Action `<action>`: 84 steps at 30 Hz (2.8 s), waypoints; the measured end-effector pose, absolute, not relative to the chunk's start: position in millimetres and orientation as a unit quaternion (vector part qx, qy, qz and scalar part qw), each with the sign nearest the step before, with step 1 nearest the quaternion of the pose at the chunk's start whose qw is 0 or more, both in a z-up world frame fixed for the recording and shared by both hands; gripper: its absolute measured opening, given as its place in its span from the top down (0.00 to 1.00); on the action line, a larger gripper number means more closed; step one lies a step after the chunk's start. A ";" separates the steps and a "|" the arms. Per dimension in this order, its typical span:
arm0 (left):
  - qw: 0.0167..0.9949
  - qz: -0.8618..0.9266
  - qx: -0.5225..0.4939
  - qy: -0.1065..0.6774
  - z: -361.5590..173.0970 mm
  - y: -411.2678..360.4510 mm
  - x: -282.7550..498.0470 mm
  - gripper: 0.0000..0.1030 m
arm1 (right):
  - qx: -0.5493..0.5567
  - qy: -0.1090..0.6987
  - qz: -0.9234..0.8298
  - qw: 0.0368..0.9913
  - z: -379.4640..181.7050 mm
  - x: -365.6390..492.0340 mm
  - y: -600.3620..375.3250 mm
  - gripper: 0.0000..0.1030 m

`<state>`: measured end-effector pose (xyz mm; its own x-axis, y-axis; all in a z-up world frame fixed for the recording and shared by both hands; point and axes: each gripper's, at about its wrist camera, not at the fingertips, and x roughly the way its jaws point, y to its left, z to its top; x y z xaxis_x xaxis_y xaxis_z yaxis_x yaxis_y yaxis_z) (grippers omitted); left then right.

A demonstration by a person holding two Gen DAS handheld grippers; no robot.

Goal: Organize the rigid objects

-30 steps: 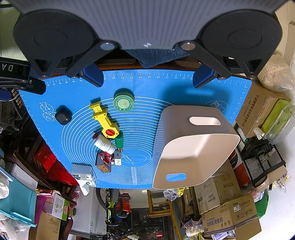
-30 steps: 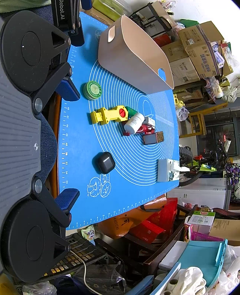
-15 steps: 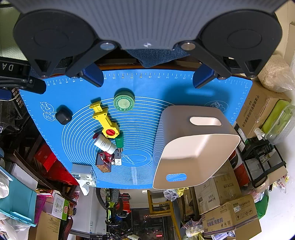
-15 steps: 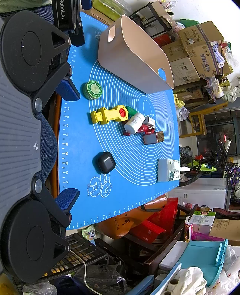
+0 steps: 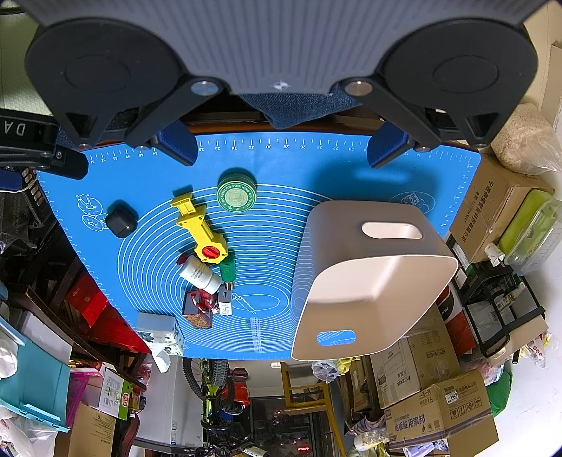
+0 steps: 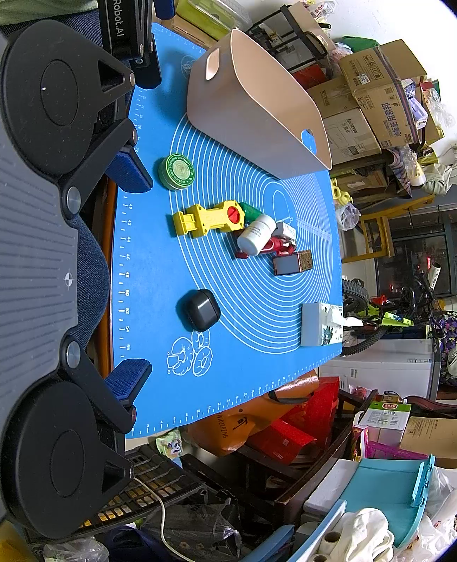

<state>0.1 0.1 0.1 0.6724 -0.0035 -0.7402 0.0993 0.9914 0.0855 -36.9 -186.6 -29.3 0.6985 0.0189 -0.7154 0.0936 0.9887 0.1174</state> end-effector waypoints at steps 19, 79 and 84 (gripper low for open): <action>0.912 -0.028 0.059 0.404 0.1 0.1 0.1 0.01 | 0.073 0.388 -0.020 0.919 -28.7 -36.9 -187.0 0.03; 0.857 0.066 0.013 0.511 -23.8 192.3 232.7 0.38 | 0.105 0.473 -0.065 0.872 -120.6 142.9 -224.1 0.08; 0.841 0.069 0.013 0.537 -35.3 193.3 236.1 0.71 | 0.085 0.478 -0.061 0.872 -126.5 142.0 -219.6 0.08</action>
<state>236.1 193.3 -35.3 0.4144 0.1302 -0.9007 -0.1024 0.9901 0.0960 142.0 -219.6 -126.5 0.5354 -0.0257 -0.8442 0.1888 0.9779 0.0900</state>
